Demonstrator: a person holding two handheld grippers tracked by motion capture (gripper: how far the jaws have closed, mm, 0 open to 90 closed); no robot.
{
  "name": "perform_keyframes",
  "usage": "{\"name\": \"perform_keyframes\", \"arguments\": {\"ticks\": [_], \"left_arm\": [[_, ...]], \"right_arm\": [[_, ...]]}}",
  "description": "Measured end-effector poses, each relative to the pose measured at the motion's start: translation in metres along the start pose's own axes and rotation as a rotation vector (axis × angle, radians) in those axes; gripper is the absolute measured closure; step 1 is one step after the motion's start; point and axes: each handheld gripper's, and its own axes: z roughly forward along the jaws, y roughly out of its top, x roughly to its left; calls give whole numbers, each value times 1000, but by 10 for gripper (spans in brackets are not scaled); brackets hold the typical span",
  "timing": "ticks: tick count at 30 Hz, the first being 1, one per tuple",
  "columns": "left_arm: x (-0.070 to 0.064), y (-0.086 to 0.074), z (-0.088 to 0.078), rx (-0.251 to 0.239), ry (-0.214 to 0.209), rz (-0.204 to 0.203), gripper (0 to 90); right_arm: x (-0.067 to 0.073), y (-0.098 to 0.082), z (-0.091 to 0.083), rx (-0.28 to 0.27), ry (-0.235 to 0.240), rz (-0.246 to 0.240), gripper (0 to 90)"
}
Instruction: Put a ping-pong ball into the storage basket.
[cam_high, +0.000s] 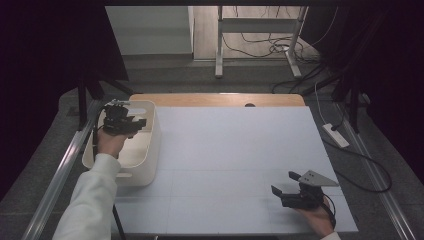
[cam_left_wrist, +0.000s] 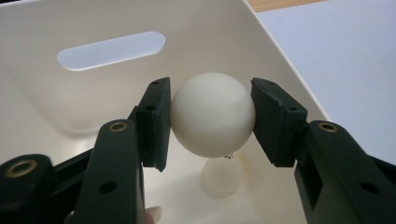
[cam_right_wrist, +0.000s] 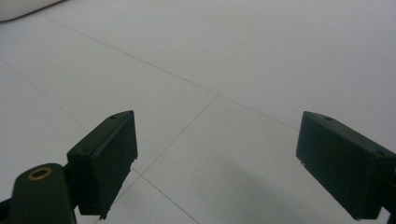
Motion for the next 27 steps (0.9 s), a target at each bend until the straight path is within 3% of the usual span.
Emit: {"name": "perform_keyframes", "arguments": {"ticks": [16, 22, 27], "left_arm": [[3, -1, -7, -43, -4, -12, 495], [5, -1, -13, -93, -11, -46, 277], [2, -2, -19, -124, -60, -37, 212]], "right_arm": [[0, 0, 0, -1, -1, -2, 124], [0, 0, 0, -2, -1, -1, 124], [0, 0, 0, -1, -2, -3, 124]]}}
